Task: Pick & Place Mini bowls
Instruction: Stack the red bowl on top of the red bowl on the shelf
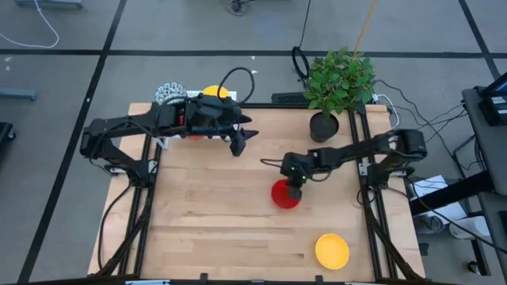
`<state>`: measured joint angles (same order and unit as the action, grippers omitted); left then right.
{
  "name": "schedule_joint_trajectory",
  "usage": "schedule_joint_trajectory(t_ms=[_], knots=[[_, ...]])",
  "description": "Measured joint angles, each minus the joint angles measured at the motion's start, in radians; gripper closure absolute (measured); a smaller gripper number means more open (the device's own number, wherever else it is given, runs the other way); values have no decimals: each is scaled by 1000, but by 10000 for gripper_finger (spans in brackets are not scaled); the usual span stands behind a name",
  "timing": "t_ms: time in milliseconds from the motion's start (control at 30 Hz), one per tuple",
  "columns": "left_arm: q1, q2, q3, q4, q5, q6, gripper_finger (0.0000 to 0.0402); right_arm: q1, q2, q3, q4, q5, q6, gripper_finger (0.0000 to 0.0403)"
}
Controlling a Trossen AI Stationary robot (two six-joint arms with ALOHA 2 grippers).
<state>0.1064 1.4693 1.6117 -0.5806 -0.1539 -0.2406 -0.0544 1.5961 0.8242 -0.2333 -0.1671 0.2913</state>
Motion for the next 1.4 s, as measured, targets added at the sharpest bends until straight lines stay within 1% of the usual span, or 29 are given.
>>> schedule_joint_trajectory(t_ms=[100, 200, 300, 400, 533, 667, 733, 800, 933, 1033, 1100, 1233, 1300, 1400], knots=[[-18, 0, 0, -9, 2, 1, 158, -33, 35, 38, -3, 7, 0, 392], [-31, 0, 0, -28, 1, 1, 158, -62, 62, 68, -2, 7, 0, 373], [-43, 0, 0, -47, 0, 1, 158, -82, 77, 85, -5, 7, 1, 340], [-53, 0, 0, -82, 0, 1, 158, -98, 76, 99, -5, 6, -8, 298], [-65, 0, 0, -168, 0, 11, 158, -112, 5, 103, -16, 5, -23, 245], [-83, 25, 0, -225, -3, 35, 158, -110, -114, 103, -97, 6, -23, 216], [-96, 50, -2, -239, 5, 65, 158, -105, -179, 103, -141, 7, -23, 212], [-106, 81, -1, -219, 26, 110, 158, -96, -248, 103, -215, 9, -15, 212], [-127, 163, -1, -216, 32, 246, 158, -65, -374, 103, -330, 9, 21, 218], [-139, 229, -1, -189, 33, 342, 158, -33, -442, 103, -378, 15, 64, 220], [-147, 268, -1, -172, 52, 399, 158, -4, -468, 103, -404, 14, 91, 221], [-164, 346, -1, -118, 155, 473, 158, 61, -489, 103, -456, 12, 138, 222], [-177, 385, -1, -66, 178, 463, 158, 99, -488, 103, -497, 6, 156, 222], [-199, 447, 0, 22, 216, 401, 158, 157, -485, 103, -571, -19, 172, 222]])
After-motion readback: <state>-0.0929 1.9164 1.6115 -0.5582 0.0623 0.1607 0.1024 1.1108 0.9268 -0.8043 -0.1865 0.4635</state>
